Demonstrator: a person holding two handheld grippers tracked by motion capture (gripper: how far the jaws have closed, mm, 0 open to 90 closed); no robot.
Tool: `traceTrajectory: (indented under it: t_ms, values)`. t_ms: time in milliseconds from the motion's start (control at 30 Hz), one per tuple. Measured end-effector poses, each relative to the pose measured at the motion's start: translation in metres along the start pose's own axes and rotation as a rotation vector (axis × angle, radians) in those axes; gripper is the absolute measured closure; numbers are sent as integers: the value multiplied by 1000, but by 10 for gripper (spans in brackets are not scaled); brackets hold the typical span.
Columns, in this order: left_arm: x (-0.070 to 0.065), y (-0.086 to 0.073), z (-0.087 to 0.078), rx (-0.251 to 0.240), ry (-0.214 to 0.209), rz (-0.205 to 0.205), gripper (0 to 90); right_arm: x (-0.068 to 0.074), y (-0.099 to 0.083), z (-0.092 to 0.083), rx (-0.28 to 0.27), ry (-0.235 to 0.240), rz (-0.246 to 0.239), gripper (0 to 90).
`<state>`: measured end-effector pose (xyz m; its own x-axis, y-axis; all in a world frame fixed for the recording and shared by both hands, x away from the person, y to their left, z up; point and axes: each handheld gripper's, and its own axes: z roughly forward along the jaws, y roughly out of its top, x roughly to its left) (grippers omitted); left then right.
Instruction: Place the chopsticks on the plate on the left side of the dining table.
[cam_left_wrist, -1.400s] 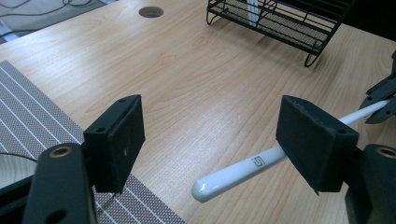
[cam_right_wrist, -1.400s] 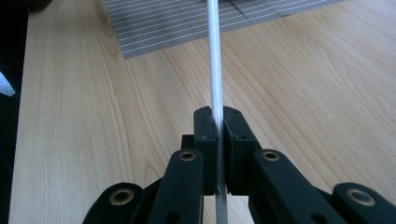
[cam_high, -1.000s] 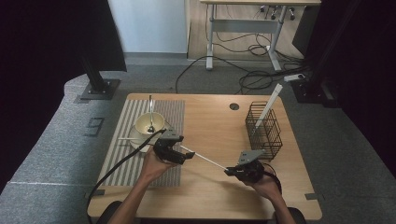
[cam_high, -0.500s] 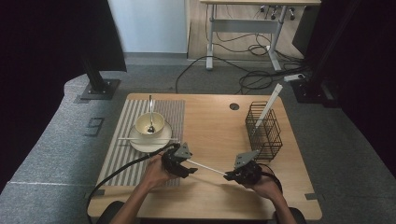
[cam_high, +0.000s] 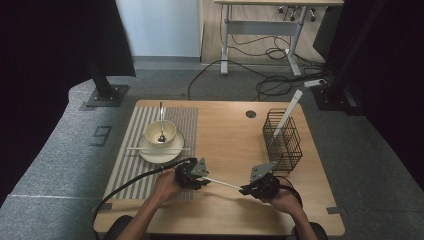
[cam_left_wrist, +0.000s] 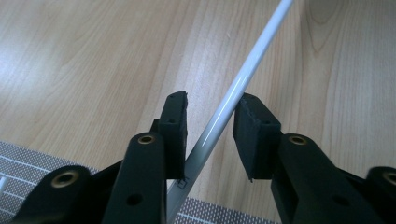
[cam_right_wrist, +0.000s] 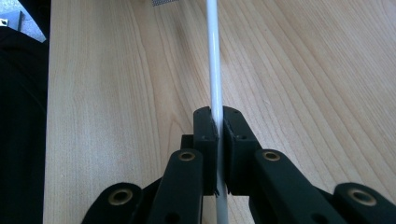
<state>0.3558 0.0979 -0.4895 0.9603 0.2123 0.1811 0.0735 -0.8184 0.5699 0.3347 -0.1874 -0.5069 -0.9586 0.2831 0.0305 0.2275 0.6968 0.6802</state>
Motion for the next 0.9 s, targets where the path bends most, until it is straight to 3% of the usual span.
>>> traceTrajectory:
  t_ms: [467, 700, 767, 900]
  values:
    - [-7, -3, 1, 40, -145, 112, 817, -4, -2, -3, -37, -48, 4, 764]
    - [-8, -5, 0, 28, -184, 95, 841, -5, -4, -3, -52, -64, 17, 718]
    - [-8, -5, -1, 33, -176, 90, 842, -5, -4, -3, -62, -71, 25, 651]
    - [-5, -9, -2, 41, -161, 68, 842, -7, -4, -2, -68, -137, 41, 454]
